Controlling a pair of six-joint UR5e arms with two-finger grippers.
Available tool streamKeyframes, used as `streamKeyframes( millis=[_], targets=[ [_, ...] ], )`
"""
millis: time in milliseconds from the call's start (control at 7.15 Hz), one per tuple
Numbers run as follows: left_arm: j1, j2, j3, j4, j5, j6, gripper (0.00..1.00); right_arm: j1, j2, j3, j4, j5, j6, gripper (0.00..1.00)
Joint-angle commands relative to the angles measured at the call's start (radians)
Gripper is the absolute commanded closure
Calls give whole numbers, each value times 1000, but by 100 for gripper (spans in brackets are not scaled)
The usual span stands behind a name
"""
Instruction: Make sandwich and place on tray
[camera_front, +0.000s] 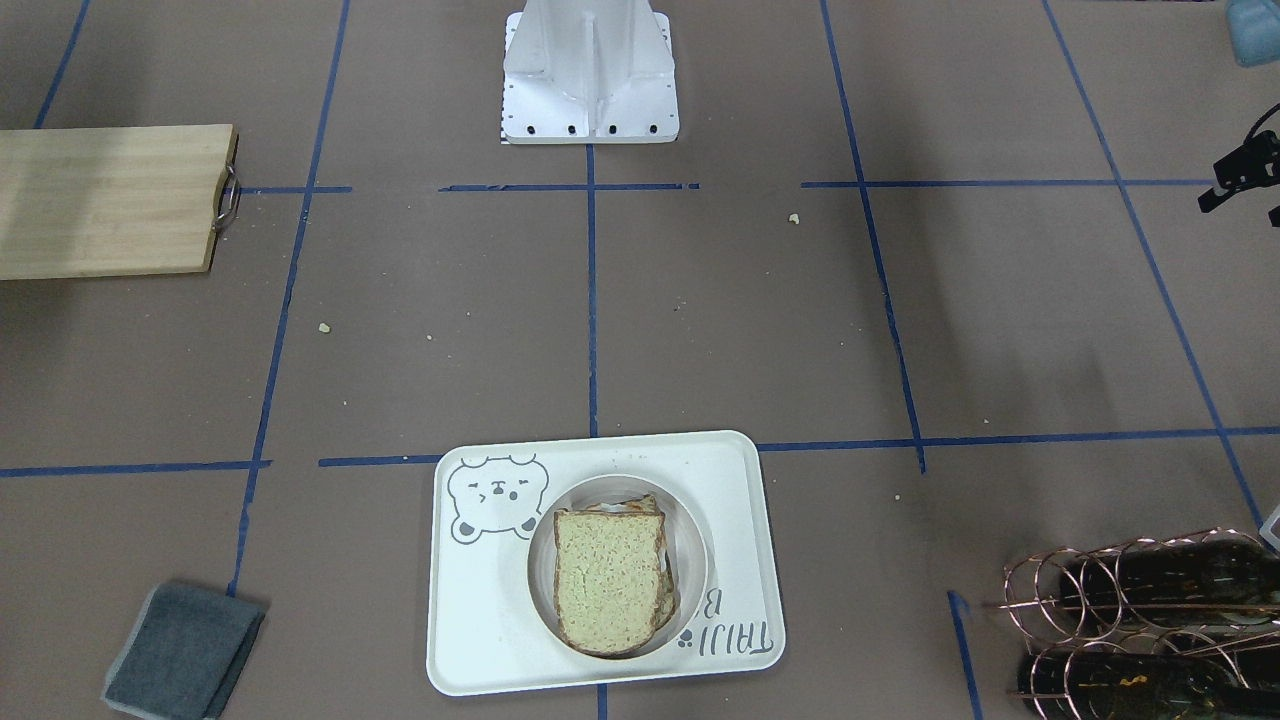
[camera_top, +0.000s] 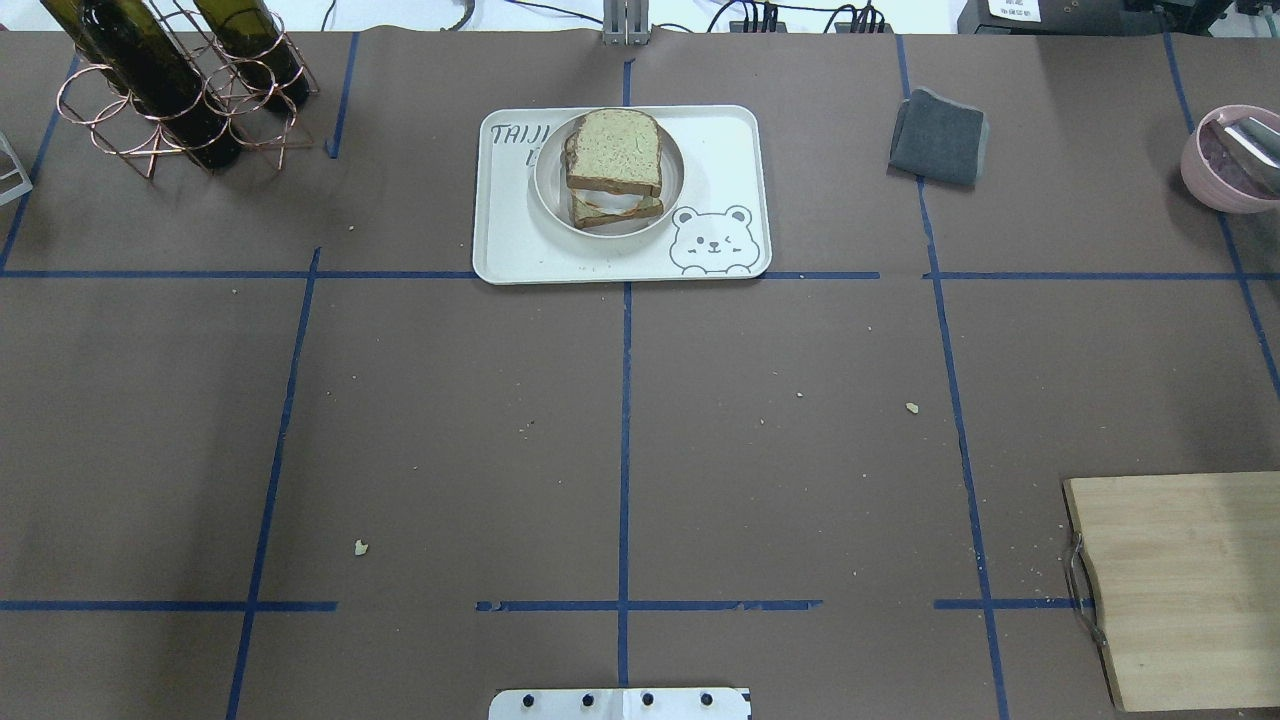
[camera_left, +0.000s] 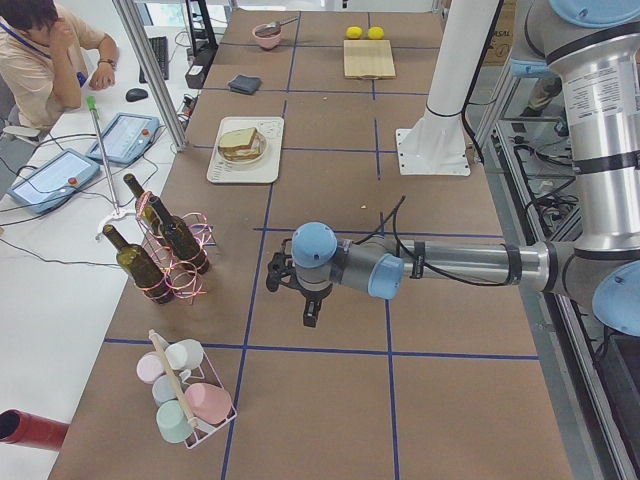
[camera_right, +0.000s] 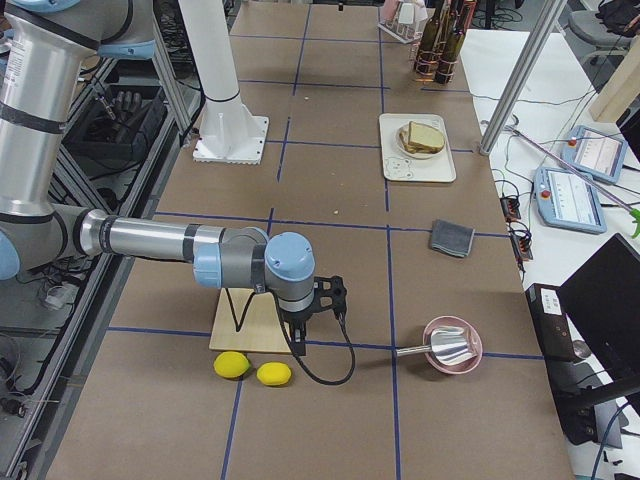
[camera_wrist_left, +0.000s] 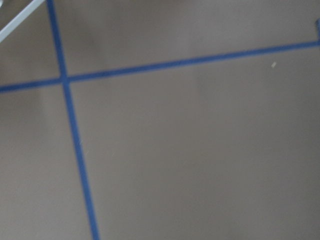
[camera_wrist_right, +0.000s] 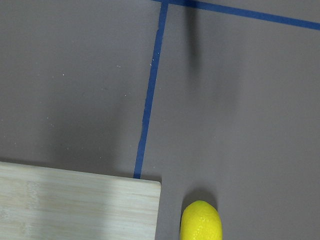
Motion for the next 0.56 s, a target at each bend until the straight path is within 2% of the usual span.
streamKeyframes(
  millis=[0, 140, 280, 420],
  targets=[
    [-8, 28, -5, 59, 1, 12, 0, 0, 0, -1, 3, 0, 0, 0],
    [-20, 24, -27, 134, 4, 21, 0, 0, 0, -4, 4, 0, 0, 0],
    [-59, 26, -24, 145, 18, 197, 0, 0, -1, -6, 9, 0, 0, 0],
    [-93, 25, -18, 192, 69, 288, 0, 0, -1, -6, 11, 0, 0, 0]
  ],
)
